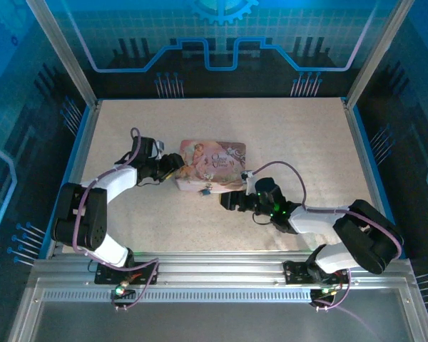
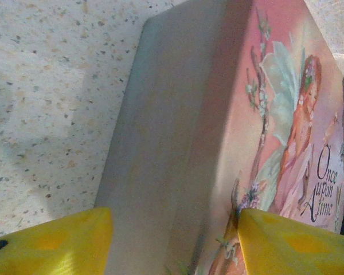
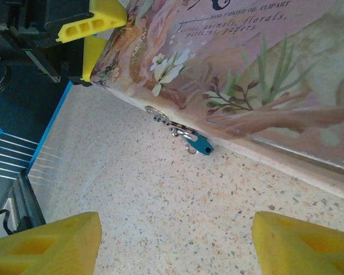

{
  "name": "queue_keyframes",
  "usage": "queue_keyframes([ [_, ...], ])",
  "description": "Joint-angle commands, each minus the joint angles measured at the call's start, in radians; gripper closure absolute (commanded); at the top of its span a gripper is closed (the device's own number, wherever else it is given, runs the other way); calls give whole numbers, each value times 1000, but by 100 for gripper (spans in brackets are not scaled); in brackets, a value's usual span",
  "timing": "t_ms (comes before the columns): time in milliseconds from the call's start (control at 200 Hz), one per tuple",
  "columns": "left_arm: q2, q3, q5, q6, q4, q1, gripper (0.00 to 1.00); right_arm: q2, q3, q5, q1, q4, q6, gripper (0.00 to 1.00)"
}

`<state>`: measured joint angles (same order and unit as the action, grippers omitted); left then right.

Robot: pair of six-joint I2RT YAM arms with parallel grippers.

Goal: Unlock a padlock with a key

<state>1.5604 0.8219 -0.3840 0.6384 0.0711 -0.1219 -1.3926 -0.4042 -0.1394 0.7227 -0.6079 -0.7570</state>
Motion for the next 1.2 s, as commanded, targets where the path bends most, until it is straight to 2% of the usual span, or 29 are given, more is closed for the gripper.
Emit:
queue_keyframes([
  [0, -17, -79, -13, 37, -17, -28, 41, -5, -15, -4, -26, -50, 45, 29],
  [415, -232, -270, 46, 142, -30, -113, 43, -12, 5, -95, -142, -154, 147, 27],
  [545, -284, -300, 46, 170, -29, -127, 43, -20, 8, -114, -170, -164, 153, 27],
  [590, -313, -303, 56, 175, -20, -127, 40, -9, 27, -101, -173, -173, 152, 27],
  [680, -379, -287, 84, 171, 31, -127, 35, 23, 64, -84, -174, -172, 159, 27],
  [820, -460, -231, 102, 149, 108, -130, 34, 53, 83, -100, -174, -124, 182, 27],
  [920, -484, -182, 96, 136, 140, -145, 34, 40, 106, -123, -174, -167, 169, 26],
  [1191, -394, -67, 82, 131, 108, -236, 35, -101, 119, -169, -142, -372, 118, 26],
])
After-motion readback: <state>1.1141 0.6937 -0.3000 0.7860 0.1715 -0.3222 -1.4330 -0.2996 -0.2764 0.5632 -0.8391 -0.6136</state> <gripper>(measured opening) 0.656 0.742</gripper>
